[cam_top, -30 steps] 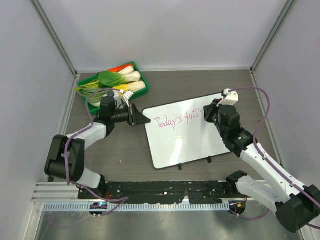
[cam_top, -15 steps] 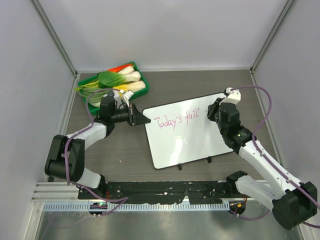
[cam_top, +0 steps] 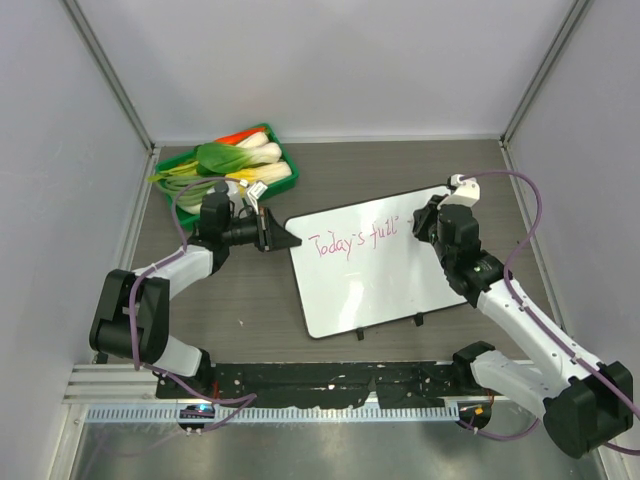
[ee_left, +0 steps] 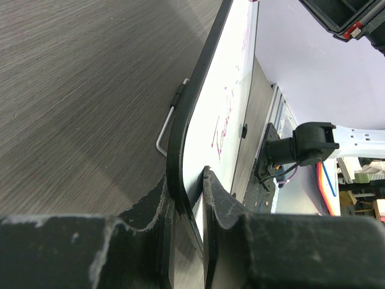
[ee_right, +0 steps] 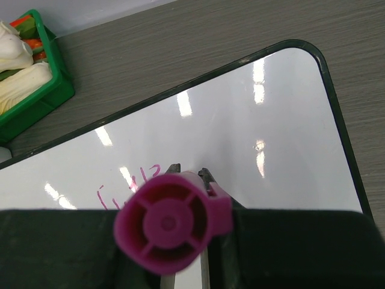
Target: Write a sentence on the whiteboard
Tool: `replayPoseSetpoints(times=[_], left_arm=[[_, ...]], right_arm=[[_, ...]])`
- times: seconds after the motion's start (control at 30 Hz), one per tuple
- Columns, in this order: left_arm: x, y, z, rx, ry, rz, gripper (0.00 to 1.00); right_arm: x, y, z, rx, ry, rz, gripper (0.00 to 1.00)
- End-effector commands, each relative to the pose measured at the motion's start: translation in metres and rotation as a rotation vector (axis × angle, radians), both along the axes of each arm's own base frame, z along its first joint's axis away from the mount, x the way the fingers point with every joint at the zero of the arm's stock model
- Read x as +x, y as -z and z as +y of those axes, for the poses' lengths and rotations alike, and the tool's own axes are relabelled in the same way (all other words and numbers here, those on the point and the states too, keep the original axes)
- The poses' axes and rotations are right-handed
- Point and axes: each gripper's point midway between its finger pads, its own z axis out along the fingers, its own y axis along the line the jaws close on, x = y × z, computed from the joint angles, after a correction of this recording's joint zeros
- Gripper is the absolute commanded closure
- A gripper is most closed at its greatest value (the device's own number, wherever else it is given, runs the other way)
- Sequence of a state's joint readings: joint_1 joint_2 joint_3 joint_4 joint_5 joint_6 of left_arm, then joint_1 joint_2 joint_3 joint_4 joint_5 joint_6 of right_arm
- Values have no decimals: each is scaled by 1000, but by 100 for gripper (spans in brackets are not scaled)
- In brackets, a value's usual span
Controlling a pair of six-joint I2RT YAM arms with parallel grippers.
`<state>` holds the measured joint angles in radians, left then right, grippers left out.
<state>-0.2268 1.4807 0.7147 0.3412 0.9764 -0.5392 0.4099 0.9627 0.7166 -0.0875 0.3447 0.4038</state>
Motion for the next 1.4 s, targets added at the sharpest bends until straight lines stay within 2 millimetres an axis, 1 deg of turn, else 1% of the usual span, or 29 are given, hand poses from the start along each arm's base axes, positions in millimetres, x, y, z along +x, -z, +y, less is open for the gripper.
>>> replayPoseSetpoints(times=[0.0,0.13,0.27,0.47,0.67,0.7,0.9,1.07,1.2,1.3,1.37], left_arm=[[0,25,-1,100,10,-72,100],[-1,25,-2,100,13,-70,100],[-1,26,-2,101,12,-71,100],[-1,25,-1,101,10,-69,100],[-1,26,-2,102,13,-72,100],[-2,25,-2,100,15,-72,100],[-2,26,-2,101,14,-71,100],[-1,26,-2,102,15,-70,100],[-1,26,-2,103,15,-68,100],[-2,26,-2,102,16,-69,100],[-2,26,-2,103,17,-70,100]], right_arm=[[-4,-3,4,18,-26,-2,99],[-11,4,2,8,-34,23,99],[-16,5,-2,-4,-32,29,99],[-14,5,-10,-31,9,28,99],[-3,-9,-8,-16,28,-11,99],[-1,-13,-7,-10,27,-23,99],[9,-23,-3,-7,26,-40,99],[10,-29,-1,5,16,-54,99],[6,-38,2,28,-4,-76,99],[1,-49,-2,36,9,-110,99],[1,-53,-9,24,38,-121,99]])
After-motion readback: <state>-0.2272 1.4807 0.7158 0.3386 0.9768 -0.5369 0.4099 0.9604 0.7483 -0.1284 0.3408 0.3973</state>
